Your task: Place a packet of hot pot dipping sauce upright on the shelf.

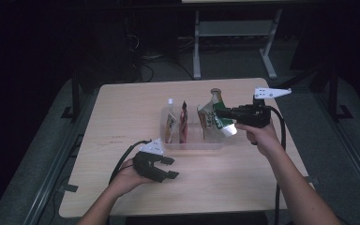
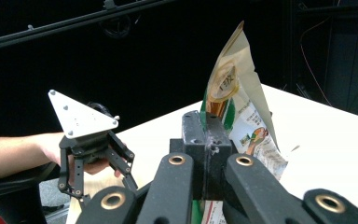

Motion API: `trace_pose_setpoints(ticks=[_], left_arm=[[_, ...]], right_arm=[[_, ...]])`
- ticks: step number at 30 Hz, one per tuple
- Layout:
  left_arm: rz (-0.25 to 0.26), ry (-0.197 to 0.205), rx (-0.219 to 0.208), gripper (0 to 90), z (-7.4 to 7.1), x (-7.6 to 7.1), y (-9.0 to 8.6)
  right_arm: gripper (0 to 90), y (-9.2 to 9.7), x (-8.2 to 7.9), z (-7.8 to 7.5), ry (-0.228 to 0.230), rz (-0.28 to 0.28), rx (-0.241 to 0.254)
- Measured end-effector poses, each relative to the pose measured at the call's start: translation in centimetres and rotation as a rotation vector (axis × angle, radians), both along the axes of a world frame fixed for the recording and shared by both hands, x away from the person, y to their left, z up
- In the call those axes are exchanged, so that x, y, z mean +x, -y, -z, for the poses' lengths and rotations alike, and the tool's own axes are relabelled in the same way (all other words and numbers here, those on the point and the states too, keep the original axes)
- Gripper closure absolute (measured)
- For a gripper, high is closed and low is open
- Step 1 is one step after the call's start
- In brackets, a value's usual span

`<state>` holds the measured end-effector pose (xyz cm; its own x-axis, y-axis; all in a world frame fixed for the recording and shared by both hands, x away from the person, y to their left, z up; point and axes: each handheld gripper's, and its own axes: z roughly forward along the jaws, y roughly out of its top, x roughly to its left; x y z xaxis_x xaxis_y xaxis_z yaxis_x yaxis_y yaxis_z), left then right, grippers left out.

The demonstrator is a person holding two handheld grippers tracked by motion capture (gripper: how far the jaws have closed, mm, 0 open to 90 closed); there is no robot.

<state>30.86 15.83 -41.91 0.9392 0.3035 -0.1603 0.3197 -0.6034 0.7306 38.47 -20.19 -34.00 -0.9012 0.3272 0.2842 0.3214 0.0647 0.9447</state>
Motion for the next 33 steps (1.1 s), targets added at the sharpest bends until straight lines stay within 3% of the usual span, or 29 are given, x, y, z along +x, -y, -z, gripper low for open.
trace_pose_setpoints(ticks=[10,19,20,33], left_arm=[[-0.001,-0.010,-0.002,40.6,0.1,-0.1,0.1],[0.005,-0.014,0.011,40.0,0.2,-0.1,0.2],[0.009,-0.012,0.016,40.0,0.2,-0.1,0.2],[0.005,-0.022,0.007,39.7,0.4,-0.1,0.2]], right_arm=[[90.0,-0.7,0.5,1.0,-0.017,0.007,-0.035],[90.0,-0.7,0.8,1.2,-0.022,0.017,-0.028],[90.0,-0.8,0.9,1.3,-0.020,0.024,-0.056],[89.5,-2.0,1.6,2.4,-0.034,0.045,-0.125]])
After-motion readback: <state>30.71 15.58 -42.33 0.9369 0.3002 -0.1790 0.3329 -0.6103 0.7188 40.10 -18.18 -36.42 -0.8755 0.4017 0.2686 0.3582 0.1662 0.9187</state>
